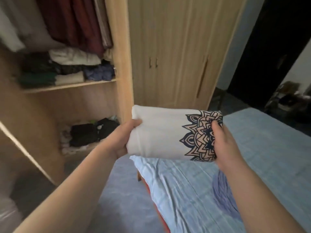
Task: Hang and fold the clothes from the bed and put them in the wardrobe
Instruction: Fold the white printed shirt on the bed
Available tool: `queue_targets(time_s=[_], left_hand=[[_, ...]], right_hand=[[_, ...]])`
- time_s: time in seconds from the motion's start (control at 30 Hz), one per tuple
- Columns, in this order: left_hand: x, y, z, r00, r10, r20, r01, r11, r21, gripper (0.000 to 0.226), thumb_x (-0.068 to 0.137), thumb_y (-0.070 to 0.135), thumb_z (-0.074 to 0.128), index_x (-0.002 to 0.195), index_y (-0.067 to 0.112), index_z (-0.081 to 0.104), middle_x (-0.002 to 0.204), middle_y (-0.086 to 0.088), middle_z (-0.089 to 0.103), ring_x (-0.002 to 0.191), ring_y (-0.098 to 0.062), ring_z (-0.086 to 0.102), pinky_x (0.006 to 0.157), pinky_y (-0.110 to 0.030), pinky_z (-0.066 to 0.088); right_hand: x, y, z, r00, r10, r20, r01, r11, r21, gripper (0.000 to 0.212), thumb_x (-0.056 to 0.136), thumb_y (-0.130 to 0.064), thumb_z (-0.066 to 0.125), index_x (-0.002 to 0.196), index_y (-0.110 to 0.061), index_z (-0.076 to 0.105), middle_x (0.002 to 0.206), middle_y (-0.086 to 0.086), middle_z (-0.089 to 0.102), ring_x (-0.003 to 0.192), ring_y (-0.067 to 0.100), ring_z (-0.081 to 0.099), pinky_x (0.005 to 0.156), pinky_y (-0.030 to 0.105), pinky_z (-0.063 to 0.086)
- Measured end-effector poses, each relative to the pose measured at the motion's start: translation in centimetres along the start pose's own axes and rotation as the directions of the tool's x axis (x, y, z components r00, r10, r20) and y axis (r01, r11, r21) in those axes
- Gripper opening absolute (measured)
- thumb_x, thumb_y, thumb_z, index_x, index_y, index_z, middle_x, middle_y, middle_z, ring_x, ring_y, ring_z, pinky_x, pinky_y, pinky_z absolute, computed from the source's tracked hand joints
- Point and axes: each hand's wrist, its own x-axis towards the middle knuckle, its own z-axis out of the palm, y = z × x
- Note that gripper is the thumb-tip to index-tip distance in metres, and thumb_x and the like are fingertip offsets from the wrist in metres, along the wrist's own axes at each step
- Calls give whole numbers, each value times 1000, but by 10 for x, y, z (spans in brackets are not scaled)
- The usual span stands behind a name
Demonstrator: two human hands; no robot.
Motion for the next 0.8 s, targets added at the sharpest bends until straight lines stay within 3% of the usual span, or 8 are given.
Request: queue_targets(time_s=[0.17, 0.27, 0.33, 0.43, 0.53, 0.6, 0.67, 0.8], left_hand=[[-14, 50, -99, 966, 168, -197, -171, 985, 1, 56, 76, 34, 68, 122, 2, 61, 121, -26, 66, 113, -43, 63, 100, -62, 47], [-13, 70, -141, 921, 269, -281, -271, 962, 33, 21, 95, 22, 59, 108, 6, 65, 106, -18, 73, 98, -35, 68, 89, -53, 53], [-5, 81, -167, 889, 306, -339, -309, 950, 48, 18, 99, 21, 54, 107, 9, 65, 102, -14, 74, 94, -31, 69, 84, -47, 55], [19, 95, -202, 838, 367, -404, -360, 928, 96, 23, 100, 24, 54, 114, 9, 64, 112, -17, 71, 100, -35, 69, 86, -50, 56], [57, 109, -229, 774, 400, -491, -381, 913, 143, 20, 101, 26, 54, 111, 13, 65, 104, -10, 75, 94, -27, 72, 76, -44, 60], [88, 120, -244, 732, 423, -534, -396, 902, 171, 19, 101, 27, 53, 110, 16, 65, 98, -2, 77, 89, -22, 74, 67, -36, 59], [121, 133, -259, 704, 426, -569, -390, 901, 192, 20, 101, 30, 54, 112, 18, 65, 101, -2, 76, 92, -24, 74, 73, -42, 60], [187, 164, -287, 639, 442, -630, -404, 889, 214, 24, 100, 34, 56, 114, 17, 64, 105, -3, 76, 98, -29, 72, 82, -51, 58]], right_hand=[[30, -12, 124, 984, -52, 173, 58, 998, -32, 38, 78, -69, 56, 106, -47, 67, 113, -7, 72, 106, 20, 69, 97, 52, 52], [48, -10, 185, 968, -40, 249, 43, 999, -10, 40, 76, -75, 54, 106, -51, 66, 113, -9, 72, 105, 20, 69, 95, 52, 53], [61, -10, 226, 958, -27, 286, 27, 1000, 4, 38, 76, -77, 52, 101, -53, 66, 110, -10, 72, 101, 20, 70, 90, 53, 56], [91, -2, 282, 949, -19, 314, 21, 1000, -3, 25, 85, -71, 48, 92, -53, 65, 102, -12, 72, 97, 18, 69, 88, 50, 57], [135, 13, 334, 929, -22, 369, 13, 1000, 27, 28, 87, -67, 48, 98, -49, 65, 104, -10, 73, 95, 16, 70, 84, 46, 58], [170, 20, 368, 921, -29, 389, 11, 999, 46, 28, 96, -56, 47, 106, -36, 64, 101, -9, 72, 85, 6, 70, 69, 31, 58], [208, 24, 400, 908, -40, 417, 30, 999, 31, 27, 101, -48, 43, 111, -29, 60, 96, -12, 69, 80, 3, 66, 59, 24, 50], [285, 25, 468, 875, -57, 481, 65, 998, -1, 27, 101, -51, 40, 108, -33, 59, 101, -11, 68, 95, 15, 66, 83, 41, 56]])
